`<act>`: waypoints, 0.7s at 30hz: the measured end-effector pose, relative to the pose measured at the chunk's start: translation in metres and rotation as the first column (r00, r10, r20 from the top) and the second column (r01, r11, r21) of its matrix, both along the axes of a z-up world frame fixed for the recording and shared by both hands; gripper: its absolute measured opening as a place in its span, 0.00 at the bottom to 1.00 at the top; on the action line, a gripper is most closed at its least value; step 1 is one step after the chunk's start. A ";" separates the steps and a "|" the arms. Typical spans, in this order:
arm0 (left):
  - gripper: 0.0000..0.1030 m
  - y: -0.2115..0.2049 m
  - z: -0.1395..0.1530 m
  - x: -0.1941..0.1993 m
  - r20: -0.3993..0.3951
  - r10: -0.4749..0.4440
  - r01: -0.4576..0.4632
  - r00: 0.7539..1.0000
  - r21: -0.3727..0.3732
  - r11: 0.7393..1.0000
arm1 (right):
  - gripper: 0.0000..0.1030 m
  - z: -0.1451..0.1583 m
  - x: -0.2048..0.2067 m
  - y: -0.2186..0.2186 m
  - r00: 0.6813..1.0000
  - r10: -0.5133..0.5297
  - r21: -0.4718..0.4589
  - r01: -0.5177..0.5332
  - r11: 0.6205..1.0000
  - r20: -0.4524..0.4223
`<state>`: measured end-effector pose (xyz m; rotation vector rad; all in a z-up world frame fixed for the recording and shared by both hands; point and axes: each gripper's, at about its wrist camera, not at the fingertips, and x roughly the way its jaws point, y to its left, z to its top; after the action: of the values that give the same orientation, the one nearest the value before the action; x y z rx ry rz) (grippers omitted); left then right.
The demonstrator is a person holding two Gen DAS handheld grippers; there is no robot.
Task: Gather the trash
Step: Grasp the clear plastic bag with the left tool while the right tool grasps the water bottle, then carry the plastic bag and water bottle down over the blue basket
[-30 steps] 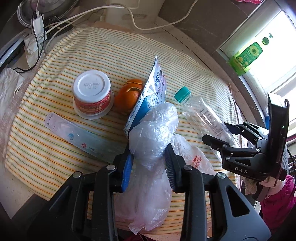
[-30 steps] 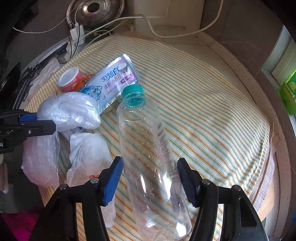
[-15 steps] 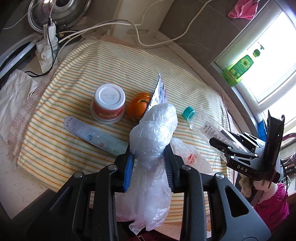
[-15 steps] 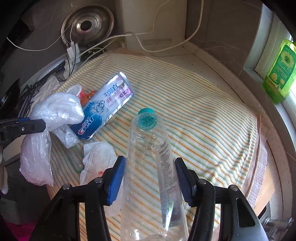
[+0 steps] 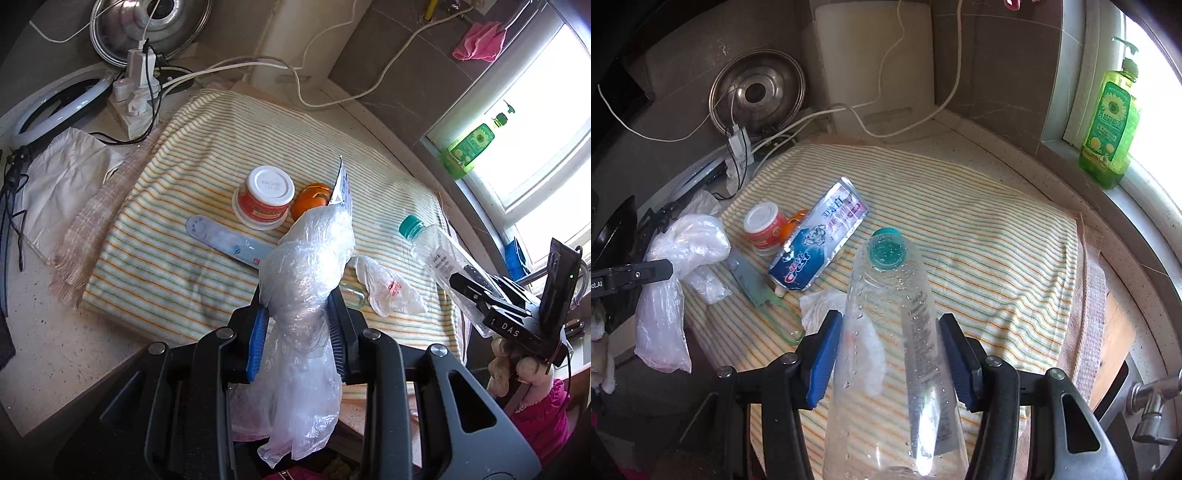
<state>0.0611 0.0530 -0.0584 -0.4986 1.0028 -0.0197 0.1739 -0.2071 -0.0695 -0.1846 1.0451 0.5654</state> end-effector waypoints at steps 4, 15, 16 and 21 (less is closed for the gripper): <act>0.29 0.011 -0.001 -0.022 -0.003 0.003 -0.003 1.000 -0.003 1.000 | 0.54 0.012 -0.024 0.003 1.000 -0.011 0.040 0.011 0.999 0.005; 0.29 0.038 -0.011 -0.077 -0.017 0.000 0.001 1.000 0.019 1.000 | 0.54 0.031 -0.096 0.026 1.000 -0.007 0.123 0.008 0.992 -0.006; 0.29 0.041 -0.014 -0.082 -0.022 -0.003 0.004 1.000 0.021 1.000 | 0.54 0.032 -0.103 0.029 1.000 -0.006 0.131 0.007 0.991 -0.009; 0.29 0.049 -0.029 -0.104 -0.051 -0.014 0.015 0.999 0.018 1.000 | 0.54 0.029 -0.133 0.044 1.000 0.004 0.148 0.000 0.989 -0.029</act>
<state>-0.0429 0.1018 -0.0875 -0.4769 1.0557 -0.0102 0.0405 -0.1635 -0.0402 -0.0474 1.0265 0.6465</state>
